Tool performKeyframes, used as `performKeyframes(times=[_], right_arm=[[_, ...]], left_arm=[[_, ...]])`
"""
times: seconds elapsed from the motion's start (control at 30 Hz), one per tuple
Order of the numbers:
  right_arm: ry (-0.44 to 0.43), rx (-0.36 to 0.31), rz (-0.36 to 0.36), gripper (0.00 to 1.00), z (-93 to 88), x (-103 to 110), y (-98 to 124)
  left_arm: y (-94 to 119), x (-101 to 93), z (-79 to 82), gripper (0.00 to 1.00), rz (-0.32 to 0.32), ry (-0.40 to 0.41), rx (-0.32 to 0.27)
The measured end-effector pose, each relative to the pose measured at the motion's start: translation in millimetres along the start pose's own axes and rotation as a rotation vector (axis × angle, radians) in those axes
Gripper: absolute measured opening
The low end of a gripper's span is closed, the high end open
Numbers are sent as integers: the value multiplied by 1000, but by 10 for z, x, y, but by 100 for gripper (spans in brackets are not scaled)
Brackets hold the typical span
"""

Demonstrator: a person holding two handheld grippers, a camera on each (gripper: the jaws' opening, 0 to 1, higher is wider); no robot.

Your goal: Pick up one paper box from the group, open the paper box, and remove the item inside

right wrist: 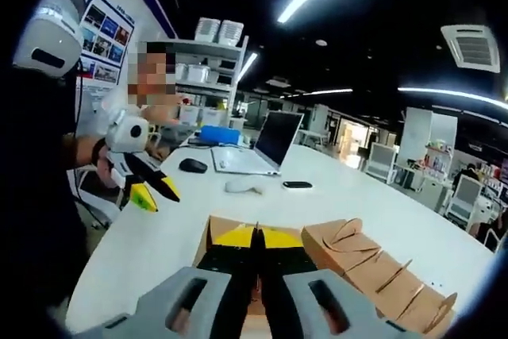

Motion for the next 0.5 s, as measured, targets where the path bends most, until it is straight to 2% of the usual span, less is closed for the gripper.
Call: performKeyframes(times=[0.5], right_arm=[[18,16,65,2,-63,4,13]], left_arm=[[-5,-14,4,31,-2,-3,-1]])
Point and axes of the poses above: the point that each gripper's makers call its tool centre point, and the gripper's own axes: y roughly backward along the fingers, x roughly to its left, z roughly out of its top, the point moved 6 cm from there along y, roughly backward along the fingers, and after that the axes turned 6 degrees about y, right-handed, at the moved point
